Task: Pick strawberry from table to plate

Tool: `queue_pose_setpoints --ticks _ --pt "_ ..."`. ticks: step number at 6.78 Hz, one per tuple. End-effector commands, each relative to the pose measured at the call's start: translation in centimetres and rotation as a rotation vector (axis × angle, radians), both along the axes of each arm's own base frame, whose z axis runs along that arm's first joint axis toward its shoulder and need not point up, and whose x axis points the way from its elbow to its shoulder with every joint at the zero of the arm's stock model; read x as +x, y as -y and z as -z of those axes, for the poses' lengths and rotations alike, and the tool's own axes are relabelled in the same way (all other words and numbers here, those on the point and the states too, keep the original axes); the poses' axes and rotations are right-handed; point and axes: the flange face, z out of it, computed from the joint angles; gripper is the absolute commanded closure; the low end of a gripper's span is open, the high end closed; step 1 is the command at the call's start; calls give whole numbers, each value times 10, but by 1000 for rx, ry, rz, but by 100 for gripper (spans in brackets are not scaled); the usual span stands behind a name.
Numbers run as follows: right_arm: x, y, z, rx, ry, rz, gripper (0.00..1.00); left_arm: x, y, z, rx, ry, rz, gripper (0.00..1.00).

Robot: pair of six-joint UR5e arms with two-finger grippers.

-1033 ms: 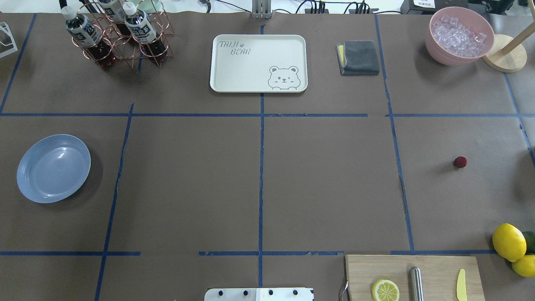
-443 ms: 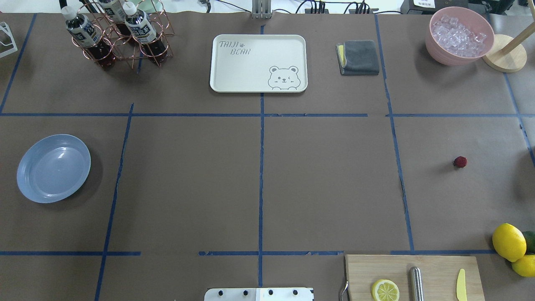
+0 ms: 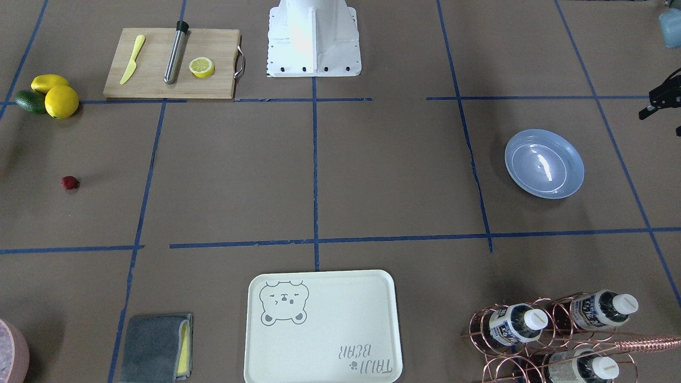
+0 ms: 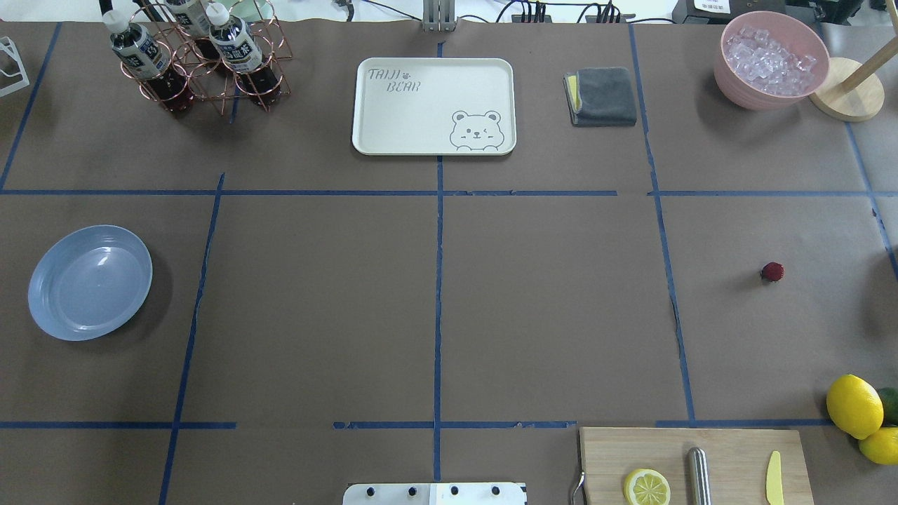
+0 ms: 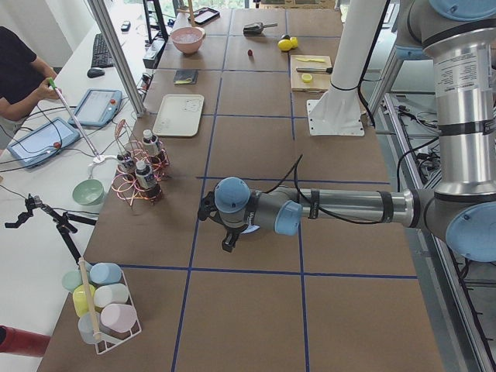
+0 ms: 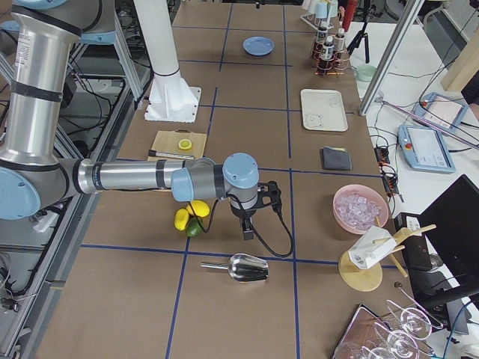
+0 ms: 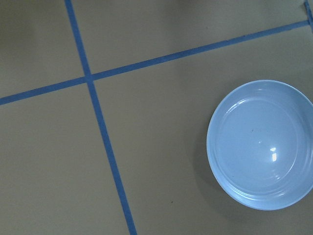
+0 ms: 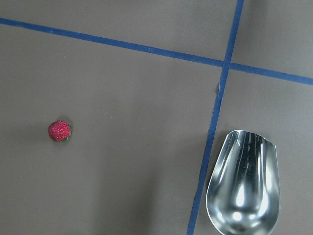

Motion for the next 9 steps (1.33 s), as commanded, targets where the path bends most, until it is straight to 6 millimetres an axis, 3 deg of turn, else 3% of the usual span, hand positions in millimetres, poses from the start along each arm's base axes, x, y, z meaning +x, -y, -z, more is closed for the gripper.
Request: queue_pose_setpoints --ticks 1,2,4,7,9 --pt "-3 -1 0 -13 46 6 0 53 14 -28 24 -41 -13 0" --pt "-4 -1 -1 -13 46 10 0 80 9 -33 -56 -61 26 0" --pt "-5 -1 -1 -12 44 12 0 148 22 -22 -124 48 104 9" --pt "-9 -1 -1 -13 41 20 0 152 17 -39 -159 74 100 26" --pt "-11 0 -1 -12 40 26 0 153 17 -42 -165 77 99 32"
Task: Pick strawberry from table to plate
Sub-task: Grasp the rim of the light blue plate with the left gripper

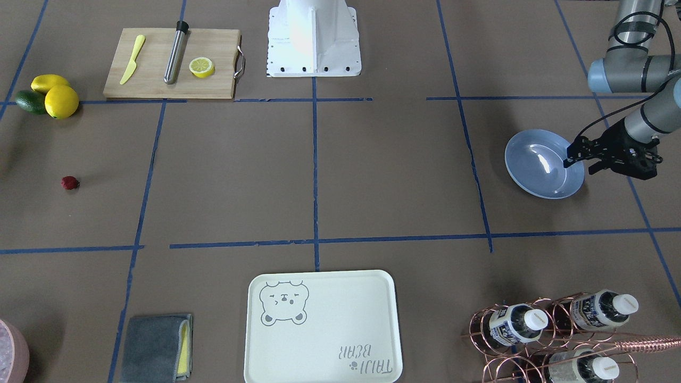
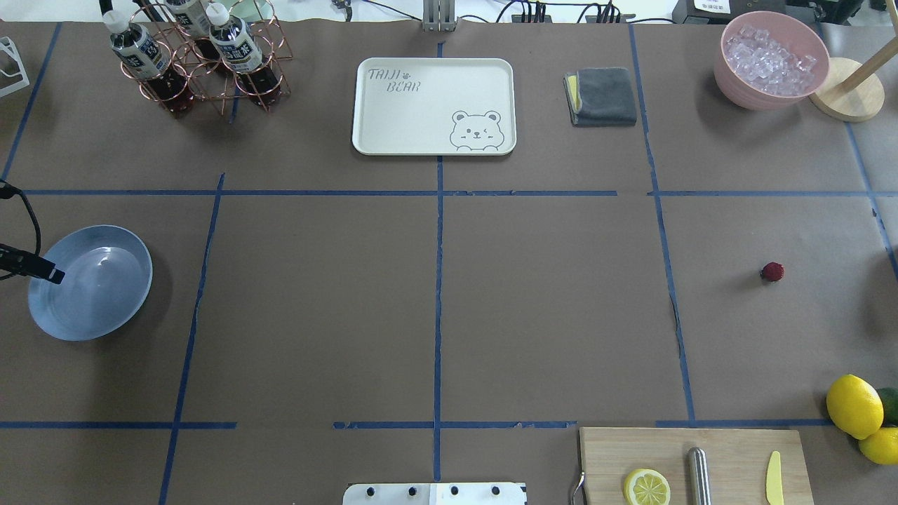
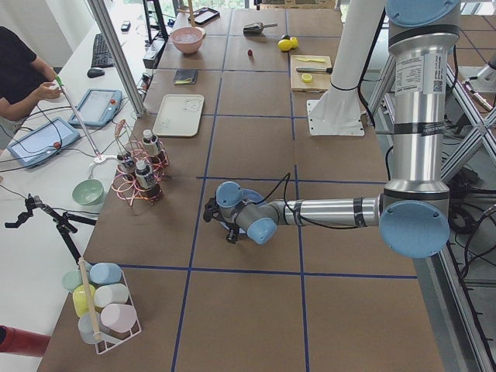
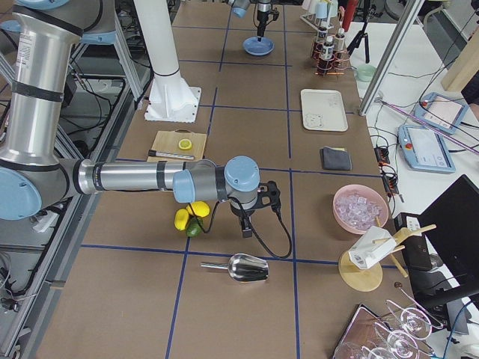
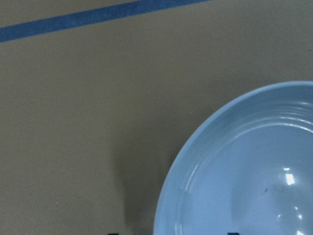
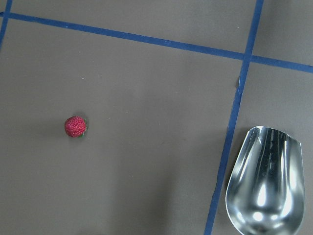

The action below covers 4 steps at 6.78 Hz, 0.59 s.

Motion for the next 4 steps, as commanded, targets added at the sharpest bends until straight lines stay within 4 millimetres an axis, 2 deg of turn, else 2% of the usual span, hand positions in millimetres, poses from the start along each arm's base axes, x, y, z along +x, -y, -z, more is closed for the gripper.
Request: queue_pose_setpoints --ticks 1,2,3,4 --pt "-3 0 0 1 0 8 0 1 -1 -3 -7 3 -2 41" --pt "-4 1 1 3 2 10 0 1 -1 -2 -11 1 1 80" --pt "-4 2 2 5 2 10 0 2 2 2 -7 -6 0 100" --pt "-4 2 2 7 2 9 0 2 2 3 -7 -10 0 100"
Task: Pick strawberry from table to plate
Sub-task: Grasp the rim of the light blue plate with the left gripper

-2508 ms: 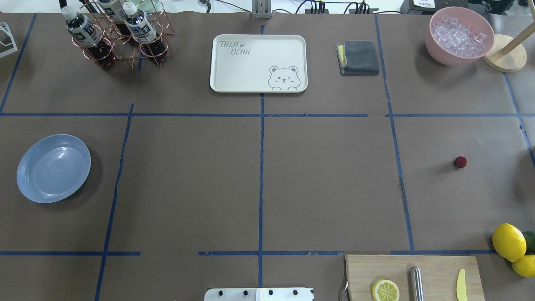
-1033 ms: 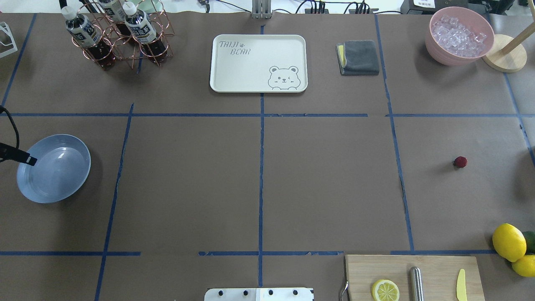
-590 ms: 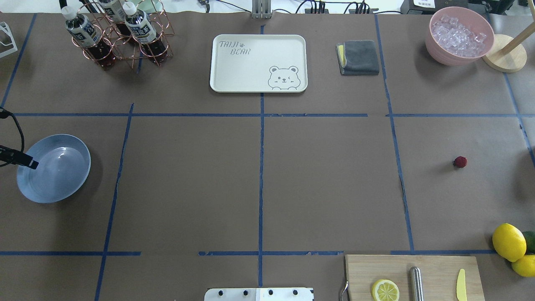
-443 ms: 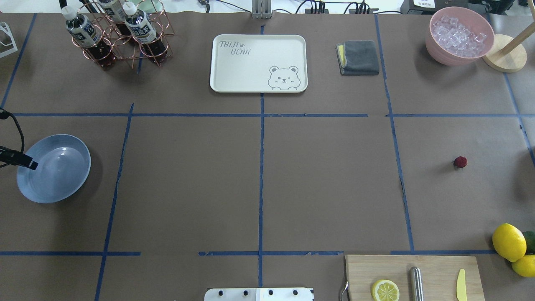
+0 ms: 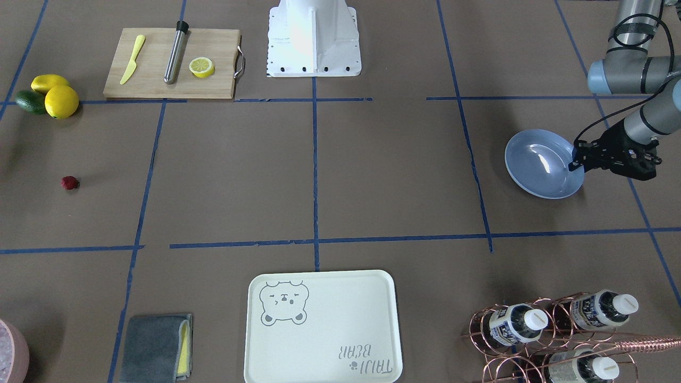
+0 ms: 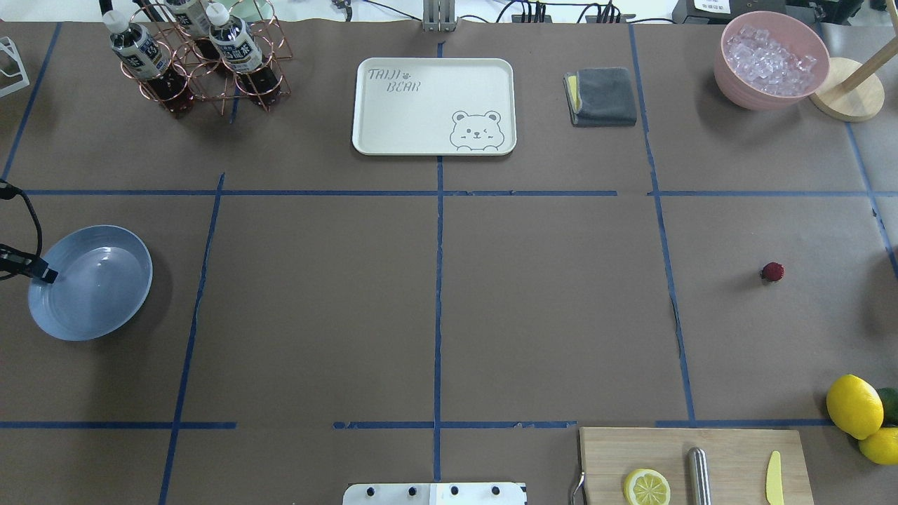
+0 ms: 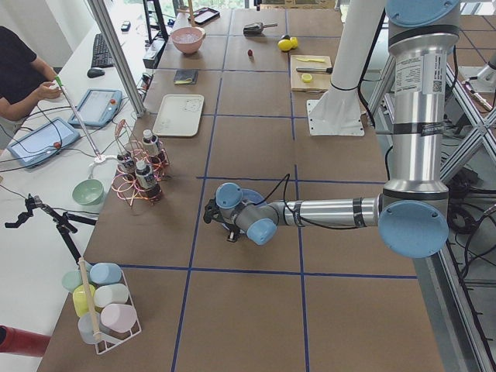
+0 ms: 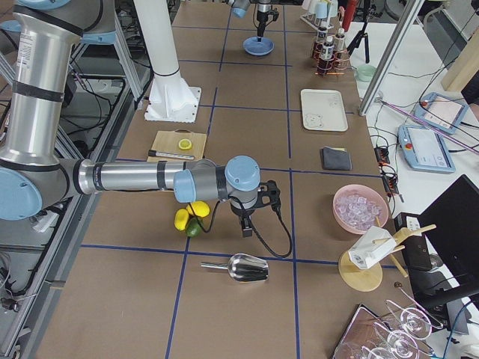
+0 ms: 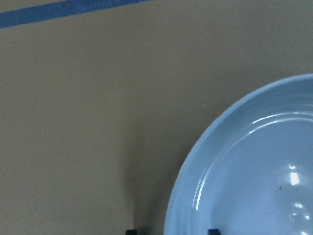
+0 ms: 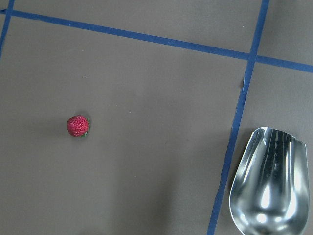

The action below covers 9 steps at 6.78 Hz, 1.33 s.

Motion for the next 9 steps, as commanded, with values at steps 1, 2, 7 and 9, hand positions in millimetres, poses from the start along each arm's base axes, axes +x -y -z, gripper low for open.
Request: queue_pose_setpoints --ticks 1,2,7,9 --pt "-1 2 4 7 3 -1 0 2 3 23 -3 -29 22 100" --pt "-1 2 5 9 3 -1 0 11 10 61 -86 -104 73 100" --pt "0 1 5 19 2 1 0 242 -8 316 -366 -315 94 100" --pt "0 0 4 46 -1 -2 0 330 -46 370 -382 -329 125 100"
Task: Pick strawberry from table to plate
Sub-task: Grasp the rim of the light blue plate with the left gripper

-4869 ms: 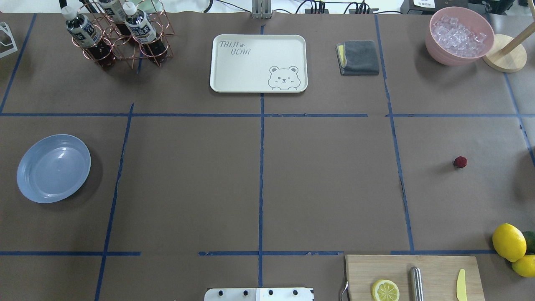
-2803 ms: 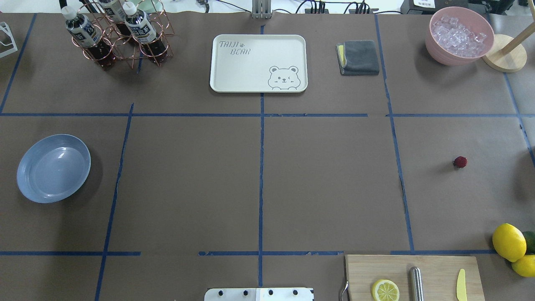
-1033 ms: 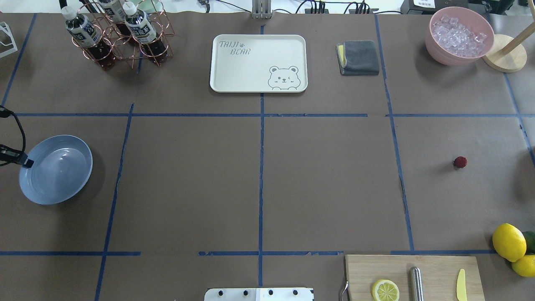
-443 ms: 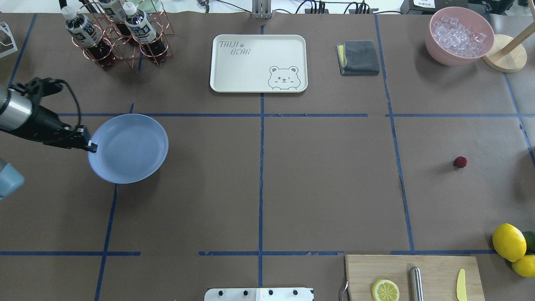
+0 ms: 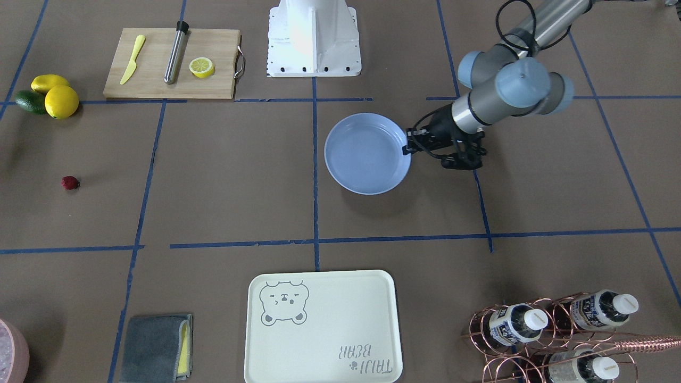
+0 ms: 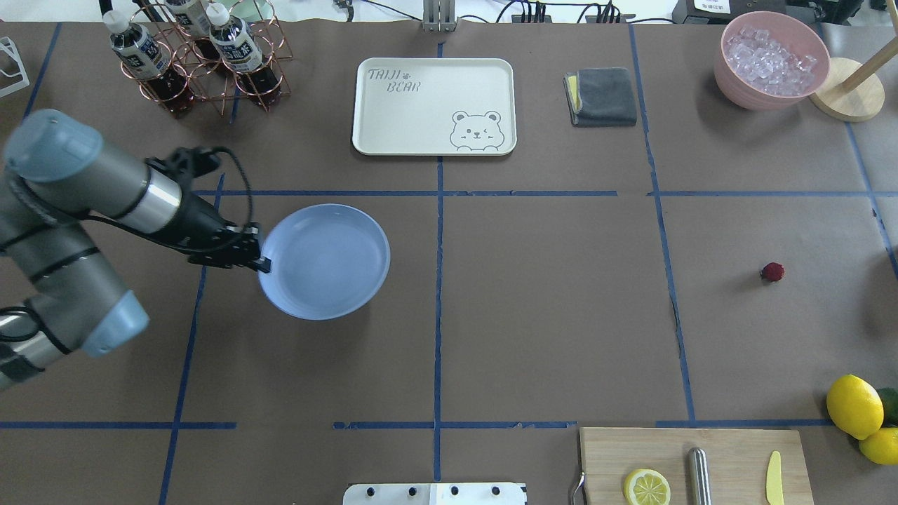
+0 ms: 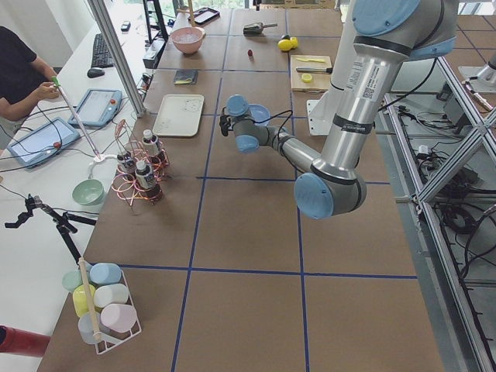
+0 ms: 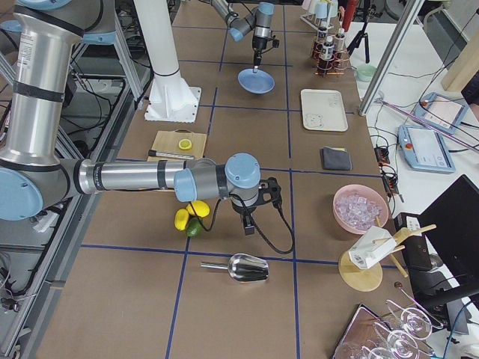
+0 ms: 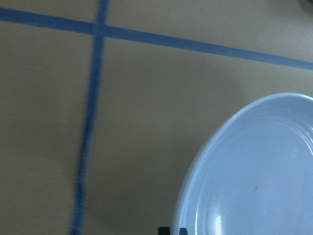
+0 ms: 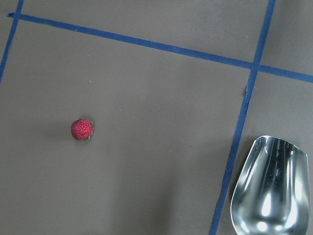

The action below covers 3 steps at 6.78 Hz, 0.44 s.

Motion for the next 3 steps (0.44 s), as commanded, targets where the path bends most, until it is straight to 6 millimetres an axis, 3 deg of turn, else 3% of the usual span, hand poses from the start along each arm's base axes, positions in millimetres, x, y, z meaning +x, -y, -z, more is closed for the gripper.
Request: queue_pose_setpoints --ticks 1,3 --pt "0 -1 1 16 1 -2 0 70 -27 35 6 2 43 100" --pt "-1 1 7 53 15 1 0 80 -30 40 25 4 62 100"
